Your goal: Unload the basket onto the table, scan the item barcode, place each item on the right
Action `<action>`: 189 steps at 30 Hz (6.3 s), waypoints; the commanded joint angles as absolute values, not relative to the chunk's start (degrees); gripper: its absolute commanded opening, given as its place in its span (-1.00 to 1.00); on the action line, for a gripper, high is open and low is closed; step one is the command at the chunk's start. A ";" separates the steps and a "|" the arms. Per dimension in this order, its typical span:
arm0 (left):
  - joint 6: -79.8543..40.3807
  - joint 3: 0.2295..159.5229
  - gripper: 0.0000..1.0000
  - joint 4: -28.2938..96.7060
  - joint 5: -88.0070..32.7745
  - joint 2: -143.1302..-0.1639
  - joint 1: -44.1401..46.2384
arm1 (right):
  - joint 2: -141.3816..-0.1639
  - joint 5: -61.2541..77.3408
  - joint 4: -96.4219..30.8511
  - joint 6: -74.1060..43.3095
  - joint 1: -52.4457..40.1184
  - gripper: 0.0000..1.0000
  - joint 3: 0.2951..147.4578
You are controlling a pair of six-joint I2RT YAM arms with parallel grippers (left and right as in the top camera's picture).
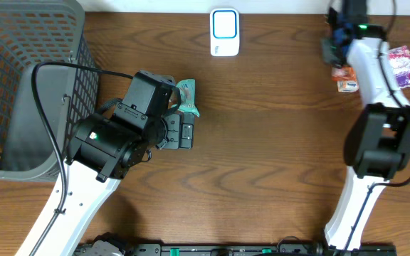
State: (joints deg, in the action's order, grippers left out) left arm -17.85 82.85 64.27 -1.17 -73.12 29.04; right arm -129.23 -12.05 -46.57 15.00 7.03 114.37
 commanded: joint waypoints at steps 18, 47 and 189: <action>-17.91 82.98 0.96 64.45 -0.86 -72.99 29.23 | -128.18 16.73 -50.26 5.89 11.62 0.75 114.45; -17.91 82.98 0.96 64.45 -0.86 -72.99 29.23 | -138.04 13.65 -42.87 -28.71 -31.68 0.64 114.41; -17.91 82.98 0.96 64.45 -0.86 -72.99 29.23 | -88.27 -0.71 -72.51 -13.52 14.90 0.99 112.18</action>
